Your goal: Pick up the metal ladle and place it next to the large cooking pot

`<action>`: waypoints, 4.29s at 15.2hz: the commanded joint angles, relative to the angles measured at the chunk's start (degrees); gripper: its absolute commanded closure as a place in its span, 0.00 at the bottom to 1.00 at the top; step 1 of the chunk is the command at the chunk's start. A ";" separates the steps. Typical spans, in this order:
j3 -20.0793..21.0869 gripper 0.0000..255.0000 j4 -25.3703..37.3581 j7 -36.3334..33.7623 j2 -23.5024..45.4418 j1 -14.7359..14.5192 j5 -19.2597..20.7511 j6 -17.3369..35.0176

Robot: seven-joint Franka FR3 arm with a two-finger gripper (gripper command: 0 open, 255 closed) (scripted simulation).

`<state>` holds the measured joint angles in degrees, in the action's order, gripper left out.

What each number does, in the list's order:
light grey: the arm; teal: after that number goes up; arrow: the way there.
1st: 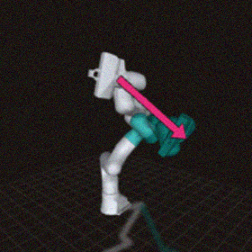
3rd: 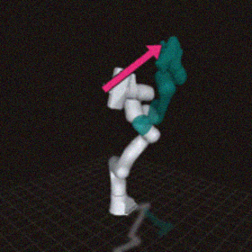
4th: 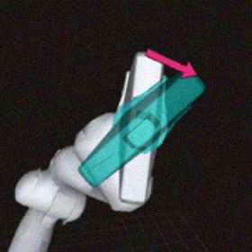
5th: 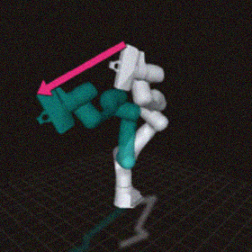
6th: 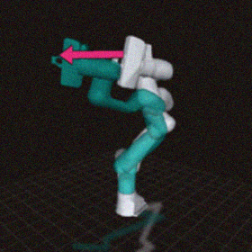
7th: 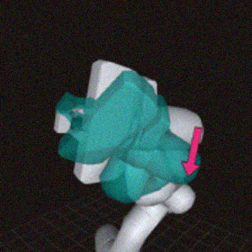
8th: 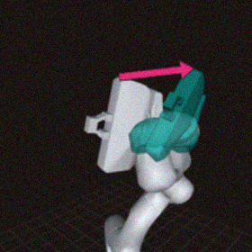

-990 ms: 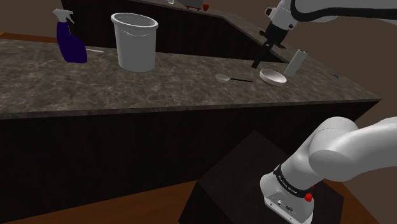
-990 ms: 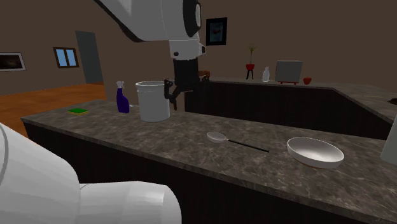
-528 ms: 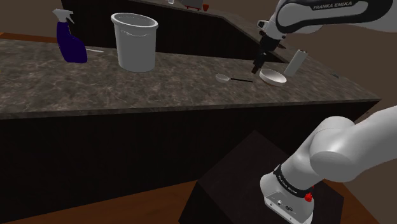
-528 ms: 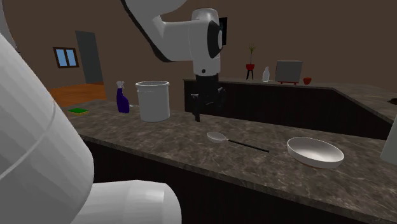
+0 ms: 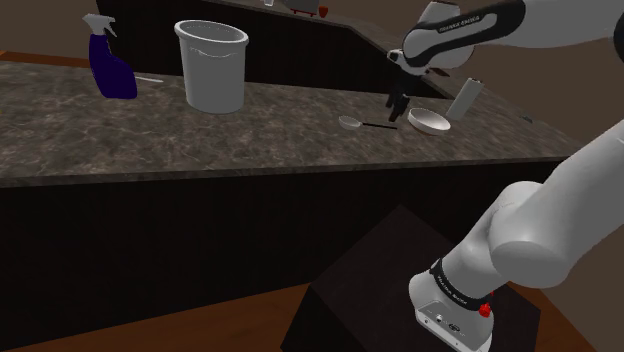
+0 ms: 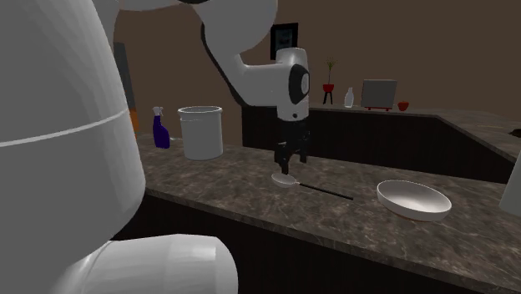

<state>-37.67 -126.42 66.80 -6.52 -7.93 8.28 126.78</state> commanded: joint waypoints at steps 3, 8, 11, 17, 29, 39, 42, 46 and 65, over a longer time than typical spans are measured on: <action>-2.26 0.00 5.52 13.74 10.83 0.17 -7.10 3.24; 0.40 0.00 14.80 28.73 24.47 5.08 -15.88 5.06; 2.81 0.00 20.11 34.46 30.51 8.26 -18.52 5.29; 4.20 0.00 19.72 35.81 33.69 9.76 -20.66 8.53; 4.59 1.00 19.71 36.16 34.55 10.17 -21.22 9.34; 3.92 1.00 20.19 35.70 33.18 9.67 -20.29 7.61; 3.30 1.00 20.80 35.25 31.87 9.21 -19.38 5.83; 2.57 1.00 21.80 34.70 30.23 8.67 -18.22 3.39; 0.43 1.00 29.56 32.93 24.55 7.28 -14.16 -9.15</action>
<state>-37.17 -97.49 99.76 18.19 -0.65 -6.01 118.40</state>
